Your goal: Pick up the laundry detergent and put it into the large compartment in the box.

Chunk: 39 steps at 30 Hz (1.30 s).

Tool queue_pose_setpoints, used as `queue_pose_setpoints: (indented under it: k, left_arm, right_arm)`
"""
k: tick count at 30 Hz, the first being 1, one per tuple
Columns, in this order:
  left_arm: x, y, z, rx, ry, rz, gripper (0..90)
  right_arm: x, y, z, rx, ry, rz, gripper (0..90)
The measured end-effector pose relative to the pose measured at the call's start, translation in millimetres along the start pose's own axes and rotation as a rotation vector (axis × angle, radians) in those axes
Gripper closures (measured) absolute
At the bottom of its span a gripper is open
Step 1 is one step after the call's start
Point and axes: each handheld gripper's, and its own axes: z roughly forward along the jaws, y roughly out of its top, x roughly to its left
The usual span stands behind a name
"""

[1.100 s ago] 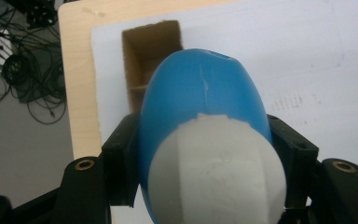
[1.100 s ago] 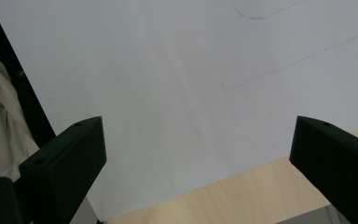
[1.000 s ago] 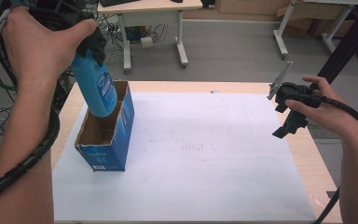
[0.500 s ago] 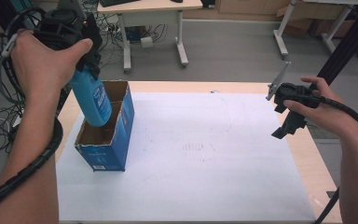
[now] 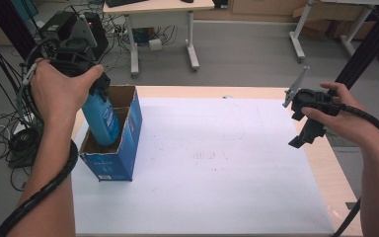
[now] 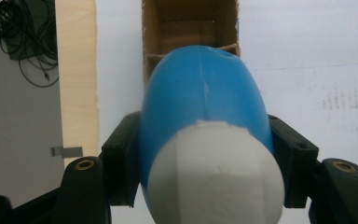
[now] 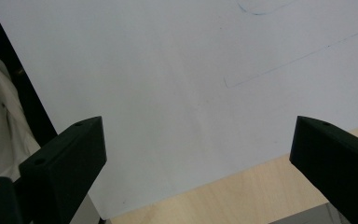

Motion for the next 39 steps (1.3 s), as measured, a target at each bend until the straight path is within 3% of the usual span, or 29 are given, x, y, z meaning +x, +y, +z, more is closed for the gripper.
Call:
queue_pose_setpoints:
  k: [24,39]
  left_arm:
    - [4.8,-9.2,67.8,0.043,0.001,-0.004,38.1]
    - [0.5,-11.7,96.4,0.053,0.005,-0.017,38.2]
  right_arm:
    - [-4.7,7.7,13.4,0.017,0.020,0.006,3.6]
    - [-7.1,12.8,18.6,0.025,0.026,0.003,3.5]
